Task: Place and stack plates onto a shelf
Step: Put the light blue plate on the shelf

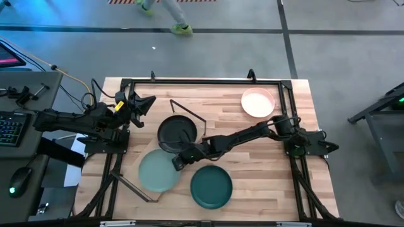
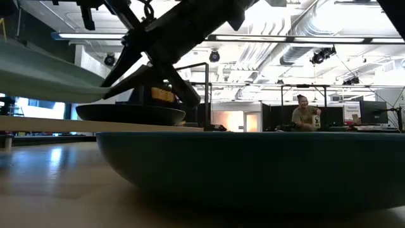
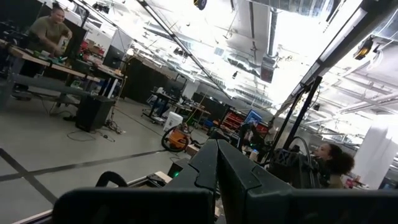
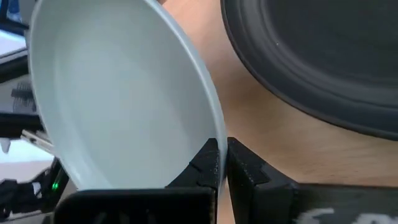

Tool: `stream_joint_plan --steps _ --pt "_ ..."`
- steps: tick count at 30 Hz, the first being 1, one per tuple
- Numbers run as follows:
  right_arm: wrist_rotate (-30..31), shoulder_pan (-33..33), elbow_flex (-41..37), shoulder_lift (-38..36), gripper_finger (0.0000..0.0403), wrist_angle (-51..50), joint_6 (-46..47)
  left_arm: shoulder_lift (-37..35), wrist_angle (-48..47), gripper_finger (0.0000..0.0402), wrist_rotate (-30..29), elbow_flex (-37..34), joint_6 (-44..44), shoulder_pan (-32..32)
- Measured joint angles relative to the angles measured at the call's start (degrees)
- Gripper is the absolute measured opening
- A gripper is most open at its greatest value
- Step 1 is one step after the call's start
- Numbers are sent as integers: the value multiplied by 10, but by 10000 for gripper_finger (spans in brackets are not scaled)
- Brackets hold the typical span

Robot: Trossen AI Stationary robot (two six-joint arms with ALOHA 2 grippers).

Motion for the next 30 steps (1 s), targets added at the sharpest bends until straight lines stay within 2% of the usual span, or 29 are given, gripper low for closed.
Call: stream_joint_plan --steps 12,30 --pt "19 1 -1 1 0 6 47 0 0 0 0 0 0 0" --pt "31 3 -2 22 0 19 63 0 -1 0 0 0 0 0"
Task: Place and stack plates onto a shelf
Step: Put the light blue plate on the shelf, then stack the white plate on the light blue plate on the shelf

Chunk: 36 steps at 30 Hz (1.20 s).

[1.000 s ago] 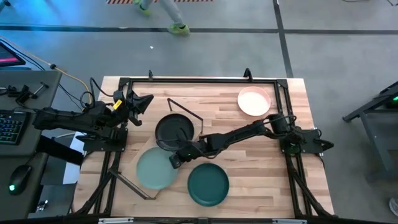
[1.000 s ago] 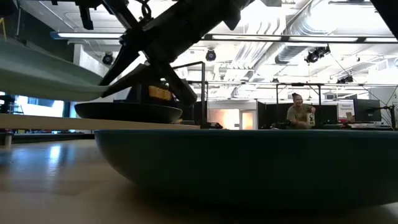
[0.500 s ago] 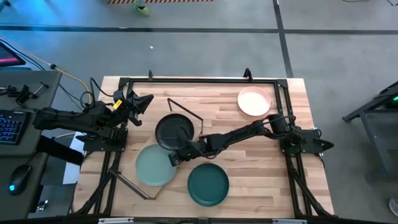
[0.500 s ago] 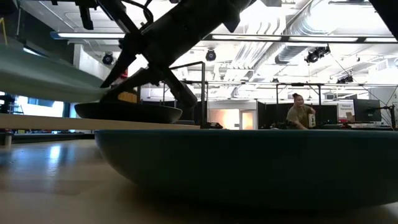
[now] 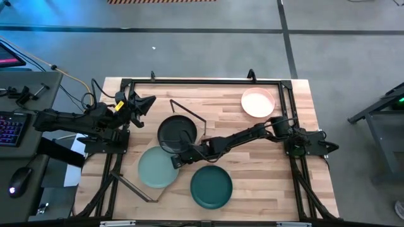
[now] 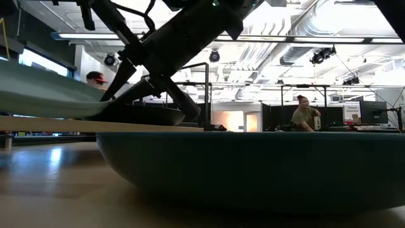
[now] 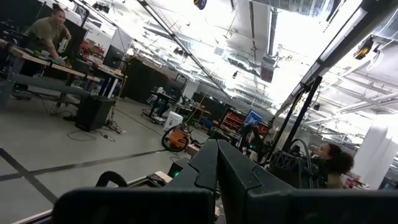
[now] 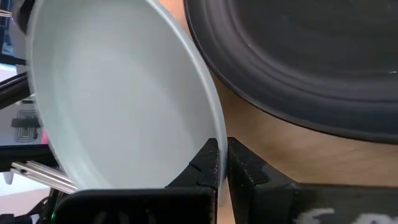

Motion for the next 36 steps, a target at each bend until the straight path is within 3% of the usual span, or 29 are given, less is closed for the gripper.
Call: stream_joint_plan --steps 12,22,26,30,36 --pt "3 -1 0 0 8 22 -47 0 0 0 0 0 0 0" --pt "-5 -16 0 0 126 44 -108 0 0 0 0 0 0 0" --pt "-52 -33 0 -6 165 43 -140 0 0 0 0 0 0 0" --pt "-91 -44 0 -22 180 25 -182 0 0 0 0 0 0 0" --pt "-101 -32 0 -89 181 -61 -310 0 0 0 0 0 0 0"
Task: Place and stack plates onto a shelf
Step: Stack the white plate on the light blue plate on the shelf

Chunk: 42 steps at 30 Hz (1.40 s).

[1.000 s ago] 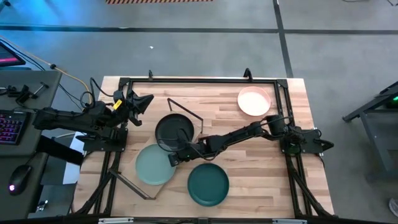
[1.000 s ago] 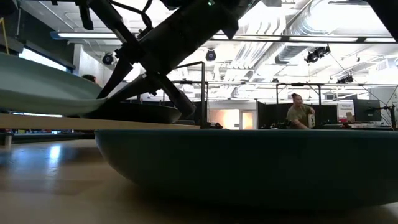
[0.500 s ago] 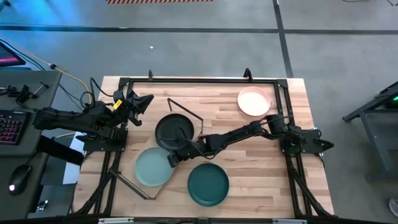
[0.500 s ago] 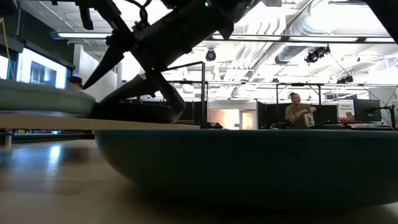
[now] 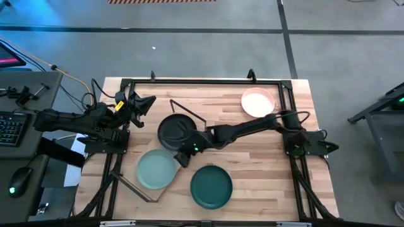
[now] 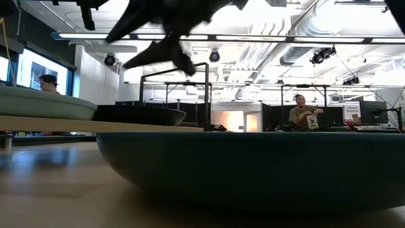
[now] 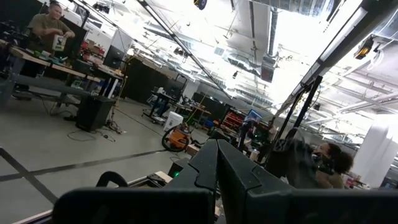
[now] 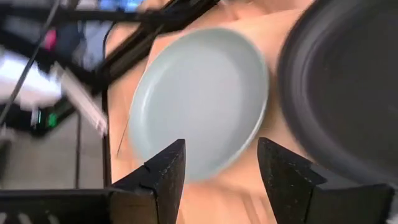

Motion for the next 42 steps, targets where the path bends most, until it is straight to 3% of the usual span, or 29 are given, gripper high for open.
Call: stream_joint_plan --steps 3,6,10,14,18,23,28,35,38,42 --pt "2 18 0 -36 181 -79 -56 0 0 0 0 0 0 0" --pt "42 43 -10 -71 181 -163 -86 0 -1 0 0 0 0 0" --pt "76 74 -107 -143 181 -185 -54 0 -2 0 0 0 0 0" --pt "112 109 -270 -246 181 -117 54 0 -5 0 3 0 0 0" --pt "163 153 -407 -339 181 24 167 0 -14 0 30 0 0 0" --pt "265 187 -500 -406 181 166 215 0 -23 0 33 0 0 0" --pt "295 194 -511 -425 181 193 177 1 -33 0 33 0 0 0" --pt "304 172 -462 -425 181 174 90 1 -33 0 33 0 0 0" --pt "333 139 -421 -439 181 91 100 1 -32 0 32 0 0 0" --pt "384 83 -360 -473 181 -112 121 1 -30 0 31 0 0 0"
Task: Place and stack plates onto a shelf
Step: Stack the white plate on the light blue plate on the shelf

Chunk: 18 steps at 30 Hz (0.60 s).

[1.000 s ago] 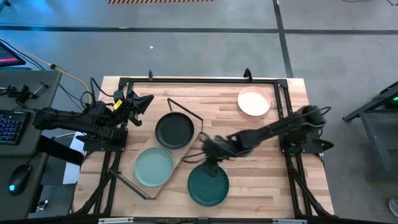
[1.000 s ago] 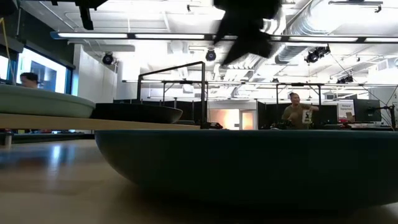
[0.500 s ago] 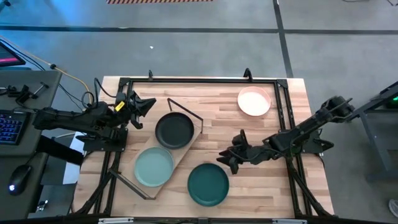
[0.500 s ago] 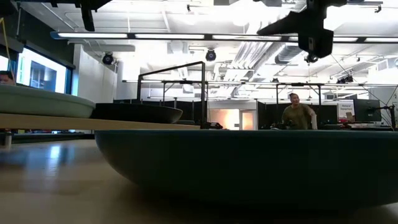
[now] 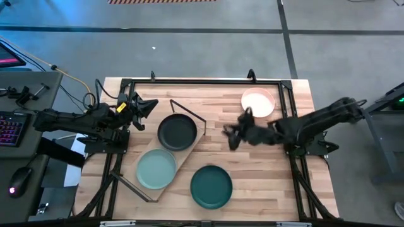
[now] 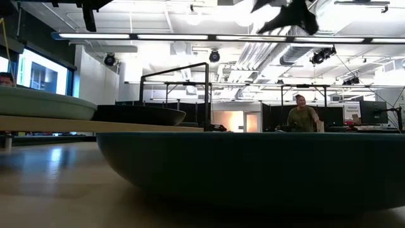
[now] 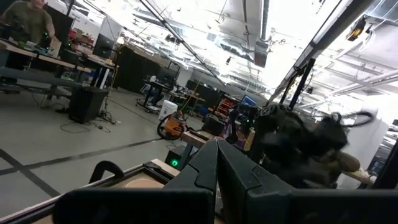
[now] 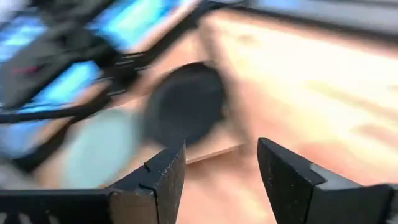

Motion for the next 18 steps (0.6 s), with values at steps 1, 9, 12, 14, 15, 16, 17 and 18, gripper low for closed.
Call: stream_joint_plan --steps 1,9,12,14,15,16,17,18 --pt "14 -12 10 -9 181 -51 8 0 0 0 0 0 0 0" --pt "9 -84 -72 -92 181 -366 282 0 -2 0 0 0 0 0" --pt "-30 -105 -144 -124 181 -375 390 0 -2 0 -1 0 0 0" --pt "-49 -125 -187 -134 181 -375 421 0 -2 0 -3 0 0 0" --pt "-56 -136 -207 -135 181 -374 444 0 -2 0 -3 0 0 0" --pt "-58 -148 -225 -135 181 -369 468 0 -2 0 -3 0 0 0" --pt "-55 -160 -242 -135 181 -363 488 0 -2 0 -3 0 0 0" --pt "-49 -173 -259 -134 181 -353 511 0 -2 0 -3 0 0 0"
